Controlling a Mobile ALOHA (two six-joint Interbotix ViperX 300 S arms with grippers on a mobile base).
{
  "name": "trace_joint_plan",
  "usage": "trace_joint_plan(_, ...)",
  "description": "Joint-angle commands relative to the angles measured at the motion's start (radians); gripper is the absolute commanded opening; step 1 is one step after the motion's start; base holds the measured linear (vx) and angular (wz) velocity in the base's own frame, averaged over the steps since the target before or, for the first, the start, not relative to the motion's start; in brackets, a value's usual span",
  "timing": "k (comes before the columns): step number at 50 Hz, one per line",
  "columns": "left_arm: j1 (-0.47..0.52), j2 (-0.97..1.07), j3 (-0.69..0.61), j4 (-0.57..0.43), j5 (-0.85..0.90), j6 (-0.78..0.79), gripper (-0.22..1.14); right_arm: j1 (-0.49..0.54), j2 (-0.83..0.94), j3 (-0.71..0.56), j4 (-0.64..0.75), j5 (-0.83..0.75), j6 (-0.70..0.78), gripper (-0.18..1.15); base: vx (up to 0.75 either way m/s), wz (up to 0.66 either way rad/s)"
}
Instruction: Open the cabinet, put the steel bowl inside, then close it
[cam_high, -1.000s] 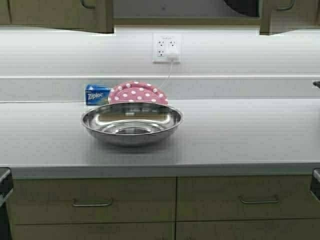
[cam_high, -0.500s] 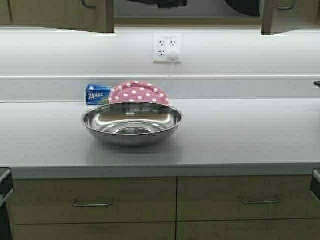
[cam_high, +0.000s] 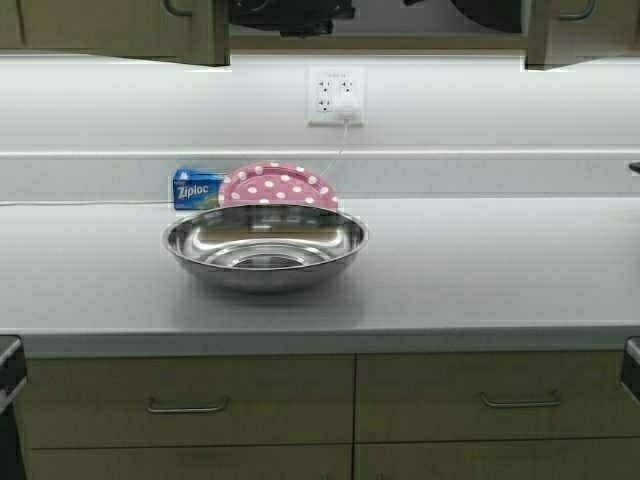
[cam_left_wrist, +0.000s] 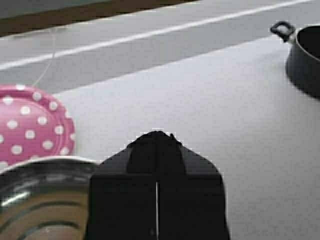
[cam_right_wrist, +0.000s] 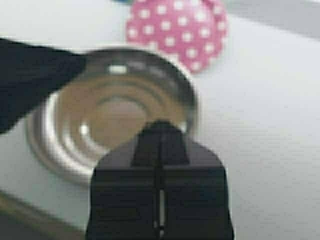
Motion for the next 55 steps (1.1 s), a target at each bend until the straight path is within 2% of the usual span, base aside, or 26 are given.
trace_joint_plan(1, 0.018, -0.061, 0.037, -0.002, -0.008, 0.005, 0.03, -0.048, -0.074, 0.037, -0.018, 0.008, -0.002, 0.07, 0.0, 0.0)
trace_joint_plan(9, 0.051, -0.137, 0.138, 0.0, -0.032, 0.002, 0.03, -0.109, -0.16, 0.11, -0.029, 0.011, 0.003, 0.07, 0.0, 0.0)
trace_joint_plan(17, 0.052, -0.204, 0.215, 0.003, -0.097, 0.002, 0.06, -0.11, -0.199, 0.133, -0.026, 0.012, 0.011, 0.13, 0.0, 0.0)
trace_joint_plan(22, 0.025, -0.224, 0.252, 0.005, -0.14, -0.003, 0.23, -0.077, -0.201, 0.141, -0.017, 0.014, 0.028, 0.34, 0.0, 0.0)
trace_joint_plan(30, -0.037, -0.247, 0.325, 0.018, -0.216, -0.055, 0.73, 0.006, -0.206, 0.175, 0.029, 0.002, 0.129, 0.87, 0.0, 0.0)
trace_joint_plan(33, -0.054, -0.25, 0.359, 0.02, -0.253, -0.097, 0.91, 0.044, -0.21, 0.201, 0.048, -0.025, 0.173, 1.0, 0.0, 0.0)
trace_joint_plan(37, -0.063, -0.252, 0.422, 0.025, -0.318, -0.173, 1.04, 0.101, -0.229, 0.27, 0.054, -0.132, 0.224, 1.01, 0.0, 0.0)
trace_joint_plan(46, -0.052, -0.199, 0.581, 0.061, -0.54, -0.374, 1.02, 0.235, -0.221, 0.495, 0.08, -0.508, 0.407, 1.0, 0.0, 0.0)
trace_joint_plan(55, 0.037, 0.009, 0.673, 0.067, -0.802, -0.543, 1.02, 0.241, -0.072, 0.627, 0.043, -0.756, 0.65, 1.0, 0.0, 0.02)
